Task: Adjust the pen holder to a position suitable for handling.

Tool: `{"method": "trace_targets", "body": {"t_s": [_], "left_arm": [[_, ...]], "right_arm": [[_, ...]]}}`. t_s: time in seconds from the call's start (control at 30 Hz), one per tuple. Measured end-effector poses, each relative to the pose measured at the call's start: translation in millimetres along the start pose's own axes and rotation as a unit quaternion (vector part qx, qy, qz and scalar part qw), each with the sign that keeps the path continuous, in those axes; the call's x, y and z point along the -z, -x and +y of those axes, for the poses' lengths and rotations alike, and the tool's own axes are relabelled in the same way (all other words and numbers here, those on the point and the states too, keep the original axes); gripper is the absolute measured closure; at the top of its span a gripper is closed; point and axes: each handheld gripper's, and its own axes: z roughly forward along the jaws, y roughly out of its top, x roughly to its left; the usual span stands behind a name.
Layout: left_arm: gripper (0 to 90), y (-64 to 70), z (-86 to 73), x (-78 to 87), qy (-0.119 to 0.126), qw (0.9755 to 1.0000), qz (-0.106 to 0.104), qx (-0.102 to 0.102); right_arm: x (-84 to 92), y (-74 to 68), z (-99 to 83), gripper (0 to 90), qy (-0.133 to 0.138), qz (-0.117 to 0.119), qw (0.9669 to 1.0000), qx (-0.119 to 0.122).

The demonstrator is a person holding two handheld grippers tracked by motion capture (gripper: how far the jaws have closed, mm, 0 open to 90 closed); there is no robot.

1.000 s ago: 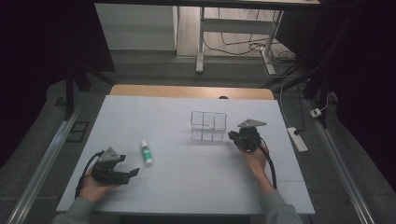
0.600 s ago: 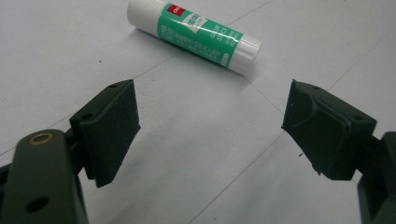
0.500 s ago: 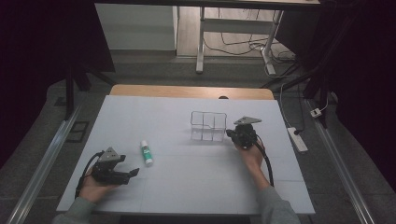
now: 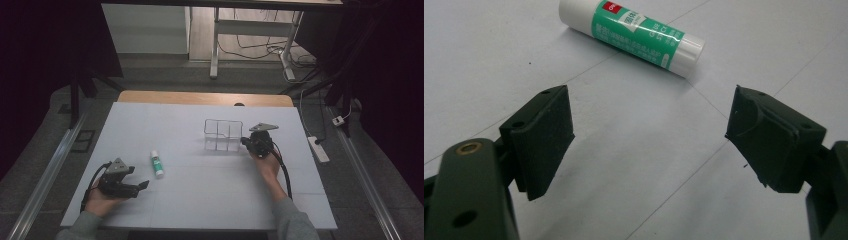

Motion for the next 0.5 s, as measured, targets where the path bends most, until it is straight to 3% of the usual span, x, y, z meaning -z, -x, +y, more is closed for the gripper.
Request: {"method": "trace_targets", "body": {"t_s": [0.27,0.5], "left_arm": [[18.6,0.3,-0.3,-0.7,-0.004,1.0,0.0,-0.001],[18.6,0.7,-0.4,-1.3,-0.006,1.0,0.0,-0.003]], "right_arm": [[-1.9,0.3,0.9,89.3,0.003,-0.004,1.0,-0.008],[-3.6,-3.5,4.1,89.3,0.002,-0.006,1.0,0.0]]}}
